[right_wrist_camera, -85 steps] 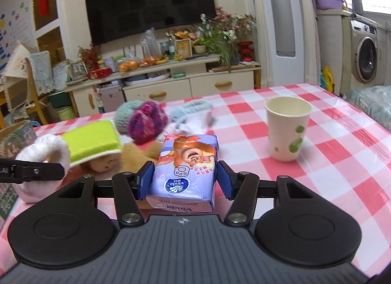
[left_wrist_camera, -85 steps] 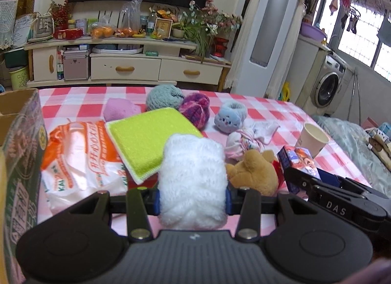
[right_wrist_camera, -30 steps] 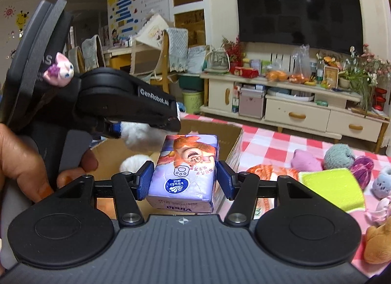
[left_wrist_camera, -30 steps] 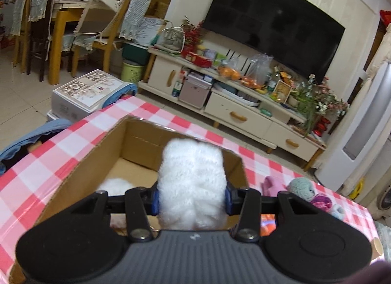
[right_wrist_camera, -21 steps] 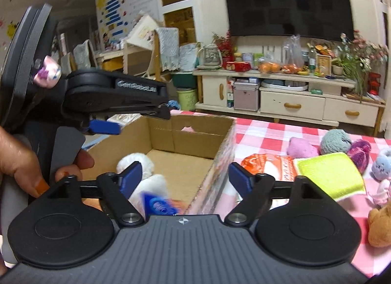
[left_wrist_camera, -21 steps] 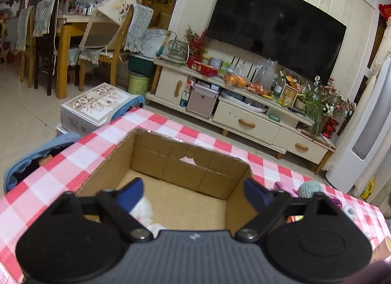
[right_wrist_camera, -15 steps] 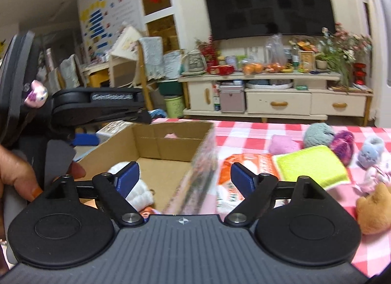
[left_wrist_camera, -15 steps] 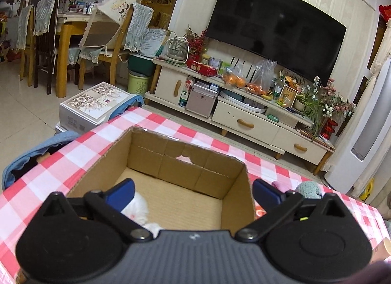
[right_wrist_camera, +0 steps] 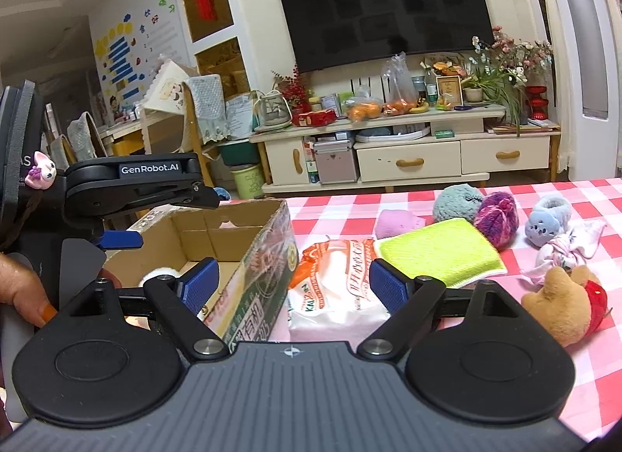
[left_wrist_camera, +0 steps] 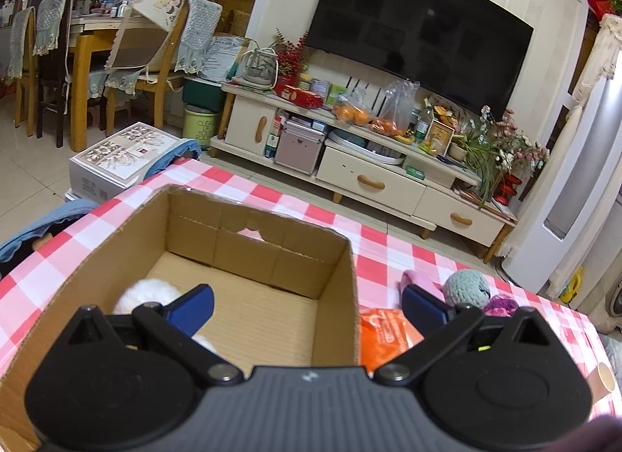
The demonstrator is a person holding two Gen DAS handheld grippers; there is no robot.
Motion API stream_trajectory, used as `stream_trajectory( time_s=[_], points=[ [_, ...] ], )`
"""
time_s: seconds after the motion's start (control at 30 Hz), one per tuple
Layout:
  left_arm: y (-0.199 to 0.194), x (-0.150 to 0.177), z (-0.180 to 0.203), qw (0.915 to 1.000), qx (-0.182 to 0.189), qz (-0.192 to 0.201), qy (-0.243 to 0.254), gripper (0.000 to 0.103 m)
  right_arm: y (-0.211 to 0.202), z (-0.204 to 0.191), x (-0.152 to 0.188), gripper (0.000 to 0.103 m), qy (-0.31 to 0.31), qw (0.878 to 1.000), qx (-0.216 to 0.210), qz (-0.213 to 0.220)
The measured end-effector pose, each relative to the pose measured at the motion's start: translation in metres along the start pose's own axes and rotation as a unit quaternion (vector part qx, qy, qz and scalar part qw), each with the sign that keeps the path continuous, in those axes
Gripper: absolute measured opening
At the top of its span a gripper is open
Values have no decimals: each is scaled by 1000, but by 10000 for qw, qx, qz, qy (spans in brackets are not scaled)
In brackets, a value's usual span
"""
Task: Organize soft objects
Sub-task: 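Move left tool toward green sponge while right tool approaches white cloth toy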
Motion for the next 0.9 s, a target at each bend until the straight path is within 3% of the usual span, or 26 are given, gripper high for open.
stream_trajectory(
  time_s=[0.9],
  points=[
    [-2,24,66,9970,198,49,750,102,-30,43,10,103,224,9977,590,253]
  ],
)
Point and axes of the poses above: each gripper's, at about its wrist camera, not at the fingertips, and y roughly the way its jaws point, z to its right, x to its underside, the point moved 7 cm from there along y, roughly the way its jaws point, and after that the axes turned 10 degrees about -x, right-handed, at the moved point
